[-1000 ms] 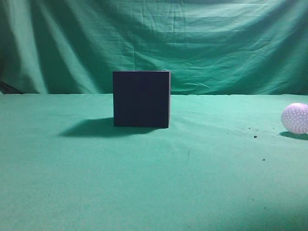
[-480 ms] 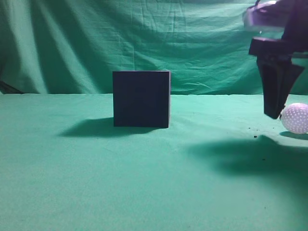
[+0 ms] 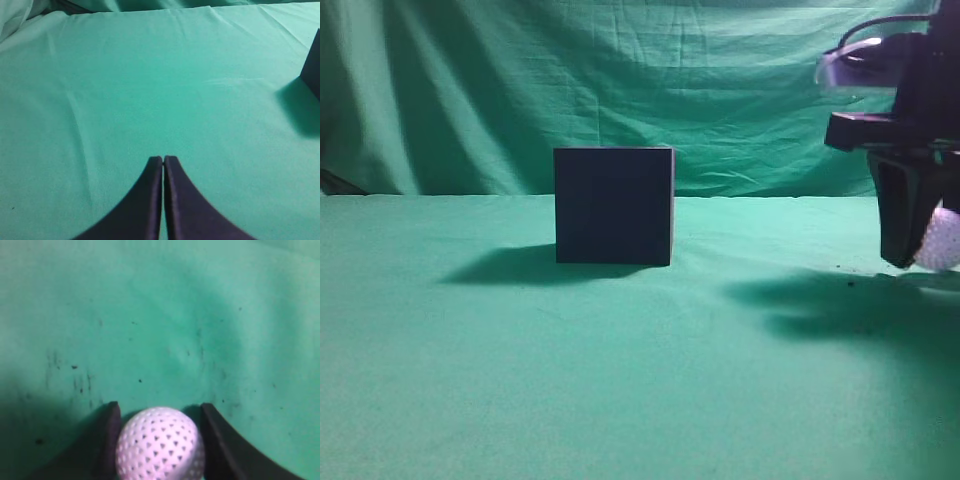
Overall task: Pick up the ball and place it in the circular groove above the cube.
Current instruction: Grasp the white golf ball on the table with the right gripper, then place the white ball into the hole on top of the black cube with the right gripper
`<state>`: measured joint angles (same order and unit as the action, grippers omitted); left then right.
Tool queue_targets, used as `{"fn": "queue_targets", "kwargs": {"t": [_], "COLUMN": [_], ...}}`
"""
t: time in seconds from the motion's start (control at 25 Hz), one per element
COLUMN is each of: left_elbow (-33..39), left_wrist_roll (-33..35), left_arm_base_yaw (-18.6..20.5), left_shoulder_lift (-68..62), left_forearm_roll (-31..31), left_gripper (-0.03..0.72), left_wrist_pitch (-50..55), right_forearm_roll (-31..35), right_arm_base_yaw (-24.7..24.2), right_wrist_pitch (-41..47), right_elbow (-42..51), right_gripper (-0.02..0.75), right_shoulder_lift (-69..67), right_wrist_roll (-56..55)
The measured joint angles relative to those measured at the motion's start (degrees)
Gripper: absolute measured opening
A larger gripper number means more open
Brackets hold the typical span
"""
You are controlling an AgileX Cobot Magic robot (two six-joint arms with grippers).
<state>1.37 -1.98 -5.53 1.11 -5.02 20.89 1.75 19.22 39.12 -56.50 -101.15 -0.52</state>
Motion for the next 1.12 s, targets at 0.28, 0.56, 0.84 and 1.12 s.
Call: {"fn": "queue_targets", "kwargs": {"t": [0.28,0.56,0.84,1.12], "left_elbow": [0.0,0.0,0.0,0.0], "left_wrist_roll": [0.0,0.0,0.0,0.0], "left_arm_base_yaw": [0.0,0.0,0.0,0.0], "left_shoulder_lift": [0.0,0.0,0.0,0.0], "left_forearm_roll": [0.0,0.0,0.0,0.0], "left_gripper": [0.0,0.0,0.0,0.0], "left_wrist_pitch": [0.0,0.0,0.0,0.0], "right_forearm_roll": [0.4,0.8,1.5,1.5], "right_arm_base_yaw": [0.8,11.1,18.4,18.8], "right_wrist_pitch": [9.9,11.9,11.7,12.5], "right_elbow": [-11.8,-26.9,-35.9,-40.1], "right_gripper": [0.315,0.315,0.315,0.315], "right_shoulder_lift": [0.0,0.0,-7.5,-14.0], "right_wrist_roll": [0.0,0.0,0.2,0.2]}}
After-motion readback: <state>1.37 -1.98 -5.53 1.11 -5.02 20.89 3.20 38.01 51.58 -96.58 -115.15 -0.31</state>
